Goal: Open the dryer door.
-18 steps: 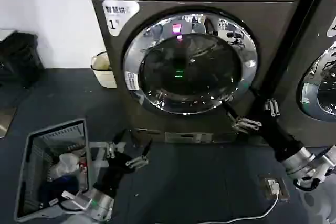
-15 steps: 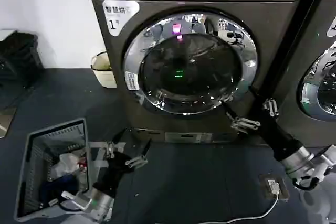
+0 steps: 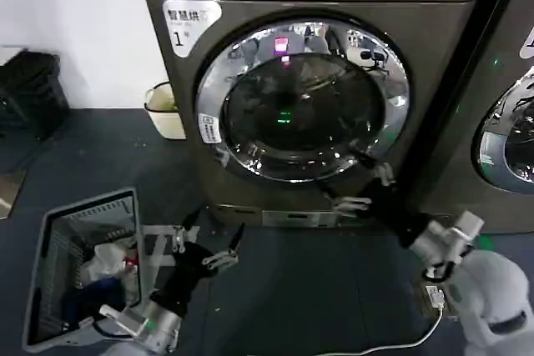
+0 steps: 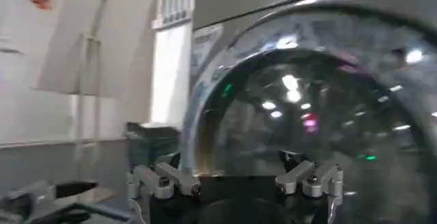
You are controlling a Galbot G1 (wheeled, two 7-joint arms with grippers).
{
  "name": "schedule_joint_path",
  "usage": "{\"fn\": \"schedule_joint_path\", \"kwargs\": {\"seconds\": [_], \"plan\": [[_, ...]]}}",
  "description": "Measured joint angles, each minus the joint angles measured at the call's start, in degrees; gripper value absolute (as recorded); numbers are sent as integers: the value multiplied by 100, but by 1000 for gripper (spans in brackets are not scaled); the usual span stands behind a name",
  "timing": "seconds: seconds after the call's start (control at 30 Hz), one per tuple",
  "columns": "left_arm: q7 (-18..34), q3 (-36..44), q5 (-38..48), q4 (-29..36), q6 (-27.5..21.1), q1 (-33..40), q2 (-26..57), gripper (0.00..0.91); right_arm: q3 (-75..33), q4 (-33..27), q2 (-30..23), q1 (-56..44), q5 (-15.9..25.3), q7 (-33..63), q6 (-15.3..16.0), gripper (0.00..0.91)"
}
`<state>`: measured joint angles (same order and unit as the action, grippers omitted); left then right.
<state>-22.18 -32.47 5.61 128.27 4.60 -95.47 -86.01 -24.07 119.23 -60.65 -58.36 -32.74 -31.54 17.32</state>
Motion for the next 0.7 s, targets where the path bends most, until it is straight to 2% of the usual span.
{"fn": "schedule_joint_path", "kwargs": {"seconds": [0.3, 0.7], "plan": [[-13, -8, -3, -46, 21, -14, -25, 907, 846, -520, -117, 847, -62, 31, 16, 907], [-34, -4, -15, -16, 36, -67, -9, 907, 1542, -1089, -361, 1432, 237, 146, 72, 907]]}}
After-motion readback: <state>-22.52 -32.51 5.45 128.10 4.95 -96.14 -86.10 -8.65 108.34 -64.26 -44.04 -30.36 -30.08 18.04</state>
